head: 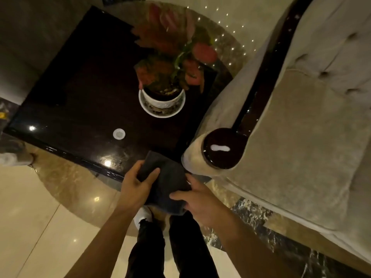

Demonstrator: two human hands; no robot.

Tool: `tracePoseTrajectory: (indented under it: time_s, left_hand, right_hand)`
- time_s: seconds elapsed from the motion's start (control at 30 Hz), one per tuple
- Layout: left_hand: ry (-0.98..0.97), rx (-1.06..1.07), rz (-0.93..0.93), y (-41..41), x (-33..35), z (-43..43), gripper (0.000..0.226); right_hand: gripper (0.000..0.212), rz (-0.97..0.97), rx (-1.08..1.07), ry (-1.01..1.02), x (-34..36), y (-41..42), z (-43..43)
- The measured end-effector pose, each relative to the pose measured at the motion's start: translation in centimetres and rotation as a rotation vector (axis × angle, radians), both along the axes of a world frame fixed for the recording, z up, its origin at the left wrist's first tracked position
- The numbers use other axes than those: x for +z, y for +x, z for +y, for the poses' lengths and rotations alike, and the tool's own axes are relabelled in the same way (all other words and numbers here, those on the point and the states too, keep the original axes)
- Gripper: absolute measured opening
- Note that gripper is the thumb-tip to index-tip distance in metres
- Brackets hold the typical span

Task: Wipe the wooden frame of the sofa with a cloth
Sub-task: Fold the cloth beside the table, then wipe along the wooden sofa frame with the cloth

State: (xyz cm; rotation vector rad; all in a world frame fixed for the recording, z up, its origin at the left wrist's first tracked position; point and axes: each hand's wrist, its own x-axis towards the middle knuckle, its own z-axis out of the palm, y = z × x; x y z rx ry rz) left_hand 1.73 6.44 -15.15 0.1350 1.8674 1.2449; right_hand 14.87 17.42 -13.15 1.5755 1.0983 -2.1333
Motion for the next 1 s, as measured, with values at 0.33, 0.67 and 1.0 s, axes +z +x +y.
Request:
tracePoseTrajectory:
  time_s: [0.33, 0.67, 1.0]
  left_hand:
    - [0.103, -0.344, 0.269, 4.1, 8.6, 11.1, 0.050]
    - [0.217, -0.513, 0.239, 5.8, -1.7, 9.3, 0.097]
    - [0.270, -0.295, 0.349, 7.4, -5.6, 12.1, 0.090]
  right_hand:
    - [0.092, -0.179, 0.508, 1.116, 10.6, 5.5, 9.4]
    - [0.058, -0.177, 0.810, 1.607, 1.1, 2.6, 11.0]
    - [0.059, -0.327, 0.722, 1.567, 1.2, 2.0, 9.6]
